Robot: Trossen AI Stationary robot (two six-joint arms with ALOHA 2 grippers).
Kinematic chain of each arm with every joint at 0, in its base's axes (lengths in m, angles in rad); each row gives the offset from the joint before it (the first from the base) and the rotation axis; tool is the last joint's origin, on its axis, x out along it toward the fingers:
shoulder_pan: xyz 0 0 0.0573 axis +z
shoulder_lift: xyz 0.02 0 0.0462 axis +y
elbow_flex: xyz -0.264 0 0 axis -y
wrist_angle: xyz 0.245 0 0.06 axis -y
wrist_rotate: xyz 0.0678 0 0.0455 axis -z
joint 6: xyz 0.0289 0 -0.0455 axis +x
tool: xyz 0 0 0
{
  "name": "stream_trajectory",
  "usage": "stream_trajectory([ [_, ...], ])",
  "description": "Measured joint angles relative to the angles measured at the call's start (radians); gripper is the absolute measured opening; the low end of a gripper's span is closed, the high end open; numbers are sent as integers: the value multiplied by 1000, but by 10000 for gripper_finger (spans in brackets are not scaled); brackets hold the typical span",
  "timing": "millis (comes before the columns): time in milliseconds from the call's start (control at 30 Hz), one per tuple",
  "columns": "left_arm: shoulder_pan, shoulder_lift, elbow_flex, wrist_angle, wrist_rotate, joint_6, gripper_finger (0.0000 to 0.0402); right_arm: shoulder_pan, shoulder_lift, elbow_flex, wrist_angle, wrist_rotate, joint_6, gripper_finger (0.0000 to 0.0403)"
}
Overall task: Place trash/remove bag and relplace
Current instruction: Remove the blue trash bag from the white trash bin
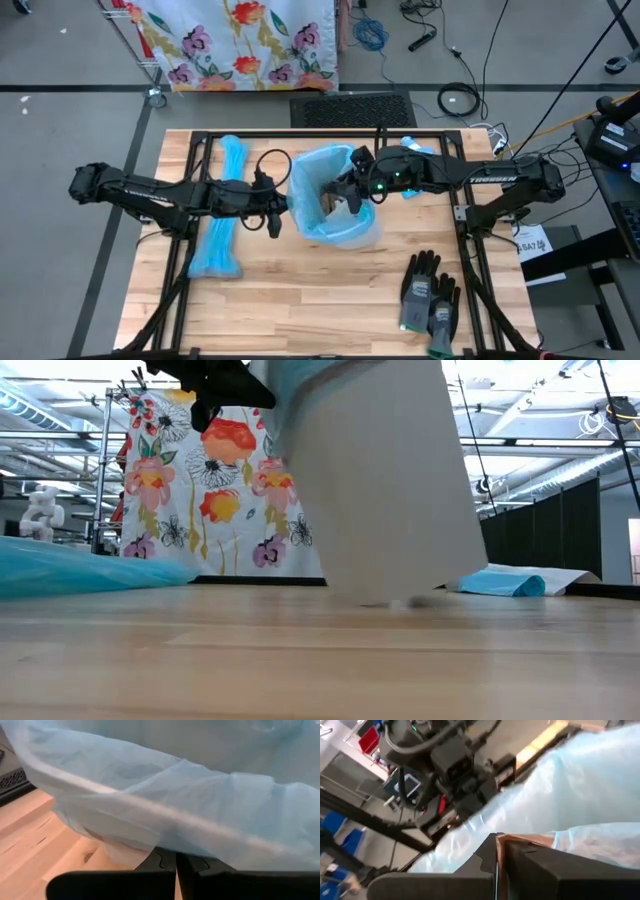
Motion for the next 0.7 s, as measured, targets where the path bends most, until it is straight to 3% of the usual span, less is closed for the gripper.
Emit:
stream_trajectory([
  [233,1,-2,0,1,-12,1,0,5,-6,-2,-125,-56,27,0],
  [533,1,0,2,6,-8,1,0,4,-61,24,-141,-88,0,0],
  [700,1,0,2,3,-5,1,0,4,-92,24,-183,-64,-13,0],
])
